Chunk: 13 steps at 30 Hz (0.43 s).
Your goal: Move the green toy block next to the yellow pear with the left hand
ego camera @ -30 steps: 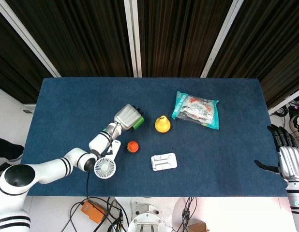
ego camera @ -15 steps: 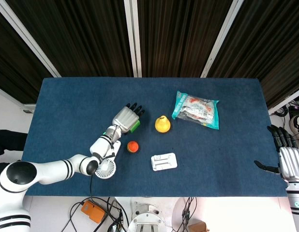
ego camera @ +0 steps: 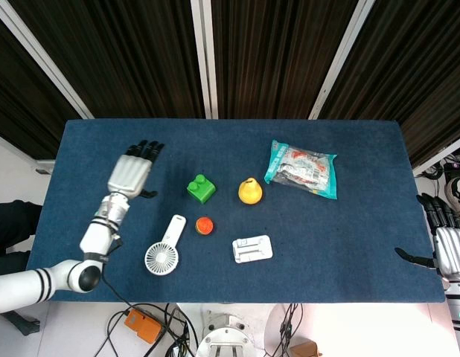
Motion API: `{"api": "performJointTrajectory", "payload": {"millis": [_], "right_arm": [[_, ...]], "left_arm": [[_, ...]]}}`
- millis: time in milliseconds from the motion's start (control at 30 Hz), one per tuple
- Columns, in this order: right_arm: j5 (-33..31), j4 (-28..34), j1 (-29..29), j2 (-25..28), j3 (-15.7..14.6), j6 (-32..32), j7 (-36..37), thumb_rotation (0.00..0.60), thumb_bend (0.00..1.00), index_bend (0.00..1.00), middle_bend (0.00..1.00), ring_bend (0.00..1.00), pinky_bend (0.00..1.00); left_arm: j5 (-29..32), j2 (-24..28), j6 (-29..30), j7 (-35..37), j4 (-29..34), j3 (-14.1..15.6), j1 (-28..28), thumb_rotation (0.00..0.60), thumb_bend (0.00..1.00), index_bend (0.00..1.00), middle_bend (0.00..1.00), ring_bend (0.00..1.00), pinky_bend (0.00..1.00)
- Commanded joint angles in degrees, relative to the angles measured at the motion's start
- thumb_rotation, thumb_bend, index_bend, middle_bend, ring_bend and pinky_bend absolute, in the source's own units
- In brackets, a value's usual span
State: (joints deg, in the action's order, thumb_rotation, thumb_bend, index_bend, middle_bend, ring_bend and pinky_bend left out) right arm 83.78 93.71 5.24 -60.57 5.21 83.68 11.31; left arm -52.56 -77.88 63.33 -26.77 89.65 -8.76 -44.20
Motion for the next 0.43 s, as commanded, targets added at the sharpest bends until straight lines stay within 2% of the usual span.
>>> {"api": "performJointTrajectory", "payload": {"millis": [33,233,433], "right_arm": [[0.66,-0.65,-0.38,-0.28,-0.24,0.64,0.84,0.6,0.13,0.13,0.13,0.0,0.15],[2.27,0.02,-0.06,-0.62,-0.27,1.28,-0.51,0.6,0.13,0.13,0.13,0.0,0.15],[2.77,2.11,0.54,-0.78,-0.1,1.04,-3.13,0.6,0.14,0.13,0.13,0.0,0.15]], "left_arm": [[-8.38,5.16,12.79,11.4,2.94,5.01,12.87,0.6,0.0,0.03,0.07,0.06,0.14],[-17.77,5.71,24.23,17.5,1.6,11.63,24.04,0.6,0.0,0.03,0.07,0.05,0.11],[-23.29,5.84,30.14,20.86,1.2,15.05,31.19,0.6,0.0,0.03,0.07,0.05,0.11]]}}
